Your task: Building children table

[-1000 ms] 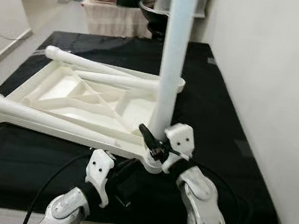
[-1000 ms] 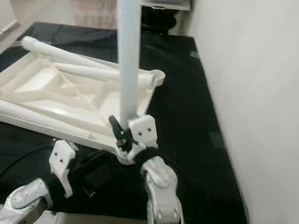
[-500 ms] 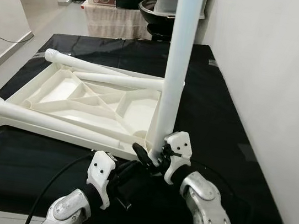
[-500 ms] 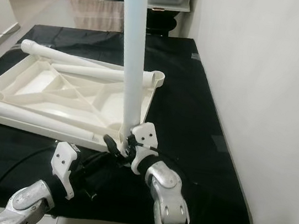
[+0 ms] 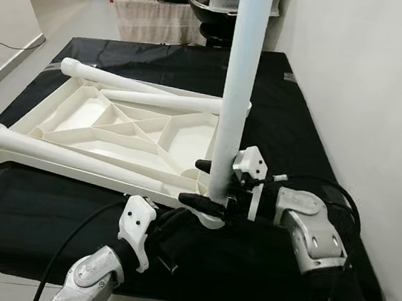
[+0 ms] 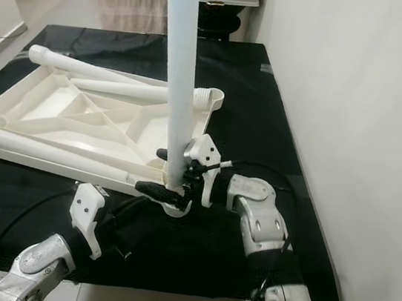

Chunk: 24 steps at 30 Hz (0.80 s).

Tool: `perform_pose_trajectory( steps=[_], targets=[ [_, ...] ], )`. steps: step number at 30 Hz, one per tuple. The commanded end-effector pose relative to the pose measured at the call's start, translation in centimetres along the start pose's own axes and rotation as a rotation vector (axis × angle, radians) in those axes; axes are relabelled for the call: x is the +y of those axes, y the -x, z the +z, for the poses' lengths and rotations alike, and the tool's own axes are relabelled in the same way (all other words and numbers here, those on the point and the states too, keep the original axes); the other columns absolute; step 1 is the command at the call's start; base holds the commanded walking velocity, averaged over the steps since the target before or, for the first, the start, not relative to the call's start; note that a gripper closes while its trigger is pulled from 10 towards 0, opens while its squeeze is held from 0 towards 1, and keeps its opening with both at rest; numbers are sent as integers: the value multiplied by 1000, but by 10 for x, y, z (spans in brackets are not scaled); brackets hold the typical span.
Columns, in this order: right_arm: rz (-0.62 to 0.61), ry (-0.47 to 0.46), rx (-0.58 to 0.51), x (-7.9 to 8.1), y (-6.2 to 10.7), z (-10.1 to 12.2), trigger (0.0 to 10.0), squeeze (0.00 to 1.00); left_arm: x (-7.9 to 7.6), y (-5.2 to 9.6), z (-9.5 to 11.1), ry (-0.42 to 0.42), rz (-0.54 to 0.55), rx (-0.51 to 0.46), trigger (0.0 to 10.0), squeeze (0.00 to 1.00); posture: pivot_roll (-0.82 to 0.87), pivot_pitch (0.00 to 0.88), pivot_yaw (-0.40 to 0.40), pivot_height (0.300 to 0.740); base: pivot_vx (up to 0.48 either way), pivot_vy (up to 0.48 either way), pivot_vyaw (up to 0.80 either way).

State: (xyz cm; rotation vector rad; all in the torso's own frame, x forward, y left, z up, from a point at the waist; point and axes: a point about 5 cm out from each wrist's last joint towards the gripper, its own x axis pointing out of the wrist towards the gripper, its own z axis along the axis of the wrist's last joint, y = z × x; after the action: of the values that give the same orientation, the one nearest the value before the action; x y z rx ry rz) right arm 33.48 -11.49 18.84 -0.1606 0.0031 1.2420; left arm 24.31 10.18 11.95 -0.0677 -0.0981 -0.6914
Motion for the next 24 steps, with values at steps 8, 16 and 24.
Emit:
perform_pose_trajectory(
  steps=[8,16,24],
  targets=[
    [25,-42,-40,0,11,-7,0,0,-2,3,-5,10,-1,19,10000,0,6,123,19,740,0,0,0],
    [-509,-108,75,7,20,-42,0,0,0,5,-4,13,0,17,10000,0,-16,134,14,740,0,0,0],
    [-788,-134,213,43,11,-65,0,0,2,7,-3,13,0,18,10000,0,-39,136,47,740,0,0,0]
  ],
)
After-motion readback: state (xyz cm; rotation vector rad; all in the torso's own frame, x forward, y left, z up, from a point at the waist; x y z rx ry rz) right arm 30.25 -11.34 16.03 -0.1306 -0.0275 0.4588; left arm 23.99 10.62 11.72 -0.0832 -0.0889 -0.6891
